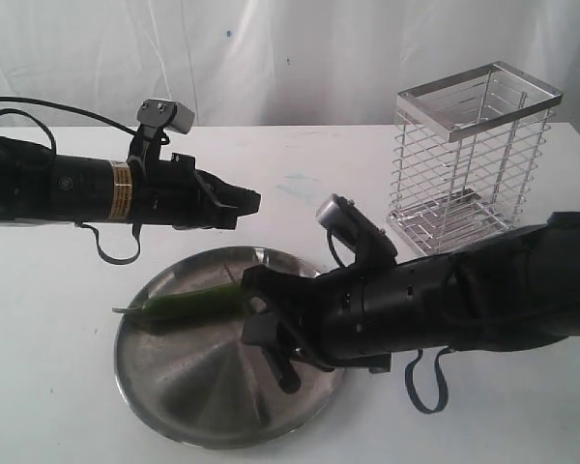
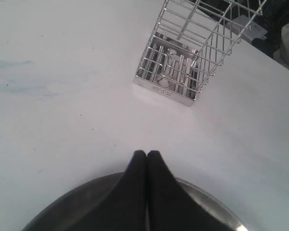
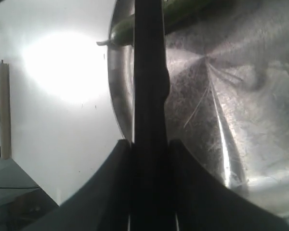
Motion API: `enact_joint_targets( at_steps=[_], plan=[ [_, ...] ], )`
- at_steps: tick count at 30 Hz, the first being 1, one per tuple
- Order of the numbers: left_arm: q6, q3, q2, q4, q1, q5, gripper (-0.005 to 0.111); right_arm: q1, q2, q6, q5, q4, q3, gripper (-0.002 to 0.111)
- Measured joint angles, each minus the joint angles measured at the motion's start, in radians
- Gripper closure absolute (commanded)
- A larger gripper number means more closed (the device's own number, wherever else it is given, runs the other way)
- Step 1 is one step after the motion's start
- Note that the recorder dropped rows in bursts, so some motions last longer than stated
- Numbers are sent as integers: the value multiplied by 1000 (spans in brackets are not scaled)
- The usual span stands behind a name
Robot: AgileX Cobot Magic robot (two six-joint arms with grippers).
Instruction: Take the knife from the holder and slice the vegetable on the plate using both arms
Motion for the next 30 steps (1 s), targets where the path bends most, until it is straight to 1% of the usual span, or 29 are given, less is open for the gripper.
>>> enact_joint_targets(
  at_steps=[4, 10, 14, 15, 19, 21, 22, 25, 28, 30],
  plan=[
    [4, -1, 0, 42, 2, 11, 106, 23, 48, 7, -18, 0, 0, 108],
    [4, -2, 0, 48, 2, 20, 106, 23, 37, 9, -47, 0, -12, 108],
    [4, -2, 0, 48, 2, 24, 106, 23, 4, 3, -61, 0, -53, 108],
    [4, -2, 0, 48, 2, 24, 106, 23, -5, -14, -59, 0, -66, 108],
    [-11, -2, 0, 22, 4, -47, 106, -7, -64, -252, 16, -2, -109, 108],
    [-18, -5, -2, -7, 6, -96, 106, -33, -103, -303, 2, -100, -111, 108],
    [-26, -5, -6, -24, 6, -127, 106, -41, -135, -295, -9, -211, -111, 108],
    [-35, -5, -10, -68, 6, -150, 106, -47, -183, -175, -2, -440, -113, 108],
    [-37, -5, -26, -114, 6, -185, 106, -47, -183, -138, 13, -494, -111, 108],
    [-37, -5, -55, -158, 8, -218, 106, -47, -163, -109, -14, -500, -107, 108]
  ],
)
